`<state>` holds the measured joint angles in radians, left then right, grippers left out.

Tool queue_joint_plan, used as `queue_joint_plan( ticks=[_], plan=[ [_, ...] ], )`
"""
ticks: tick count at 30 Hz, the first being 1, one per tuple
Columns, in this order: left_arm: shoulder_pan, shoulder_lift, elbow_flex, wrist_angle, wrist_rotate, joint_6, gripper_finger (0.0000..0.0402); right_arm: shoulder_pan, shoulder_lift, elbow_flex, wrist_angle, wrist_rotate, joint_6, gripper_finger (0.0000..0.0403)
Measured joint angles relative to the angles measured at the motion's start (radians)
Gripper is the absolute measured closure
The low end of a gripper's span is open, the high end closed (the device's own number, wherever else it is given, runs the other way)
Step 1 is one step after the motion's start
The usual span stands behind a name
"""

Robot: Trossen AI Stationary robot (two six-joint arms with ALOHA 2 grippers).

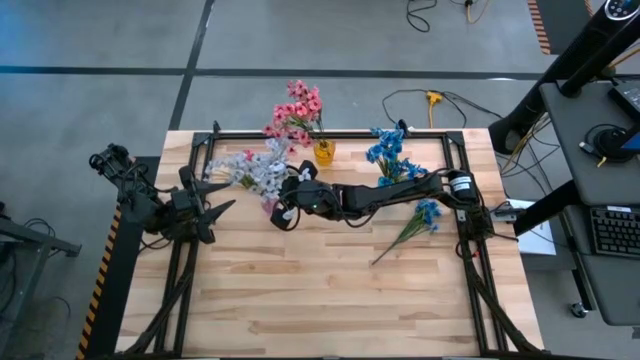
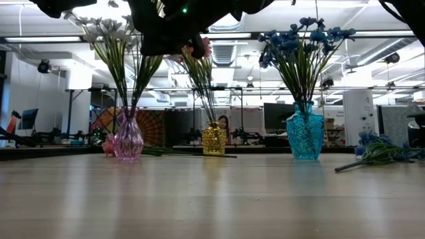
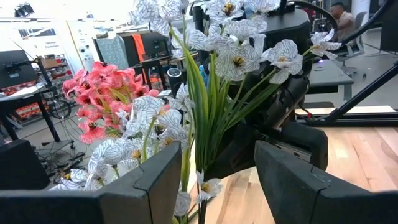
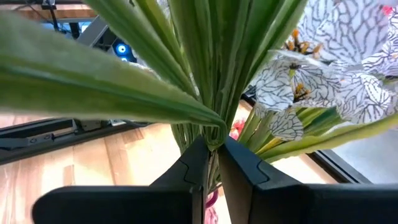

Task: Sort flowers into vase by color
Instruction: Put the white flowers into the purple vase

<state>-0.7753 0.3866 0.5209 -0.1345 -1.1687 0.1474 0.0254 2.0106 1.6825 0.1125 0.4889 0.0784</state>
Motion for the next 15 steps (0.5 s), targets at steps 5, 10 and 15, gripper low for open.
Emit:
queue_joint_plan(
  ticks=[5,10,15],
  plan=[
    [0.0,0.0,0.0,-0.001,0.0,0.0,0.0215,0.0,0.006,-0.003,-0.013,-0.003,0.013,0.0376],
    [0.0,0.001,0.0,0.0,0.0,0.0,0.0215,0.0,0.006,-0.005,-0.012,-0.003,0.014,0.0376],
    [0.0,0.001,0.0,0.0,0.0,0.0,0.0215,0.0,0.006,-0.007,-0.011,-0.003,0.019,0.0376]
  ],
)
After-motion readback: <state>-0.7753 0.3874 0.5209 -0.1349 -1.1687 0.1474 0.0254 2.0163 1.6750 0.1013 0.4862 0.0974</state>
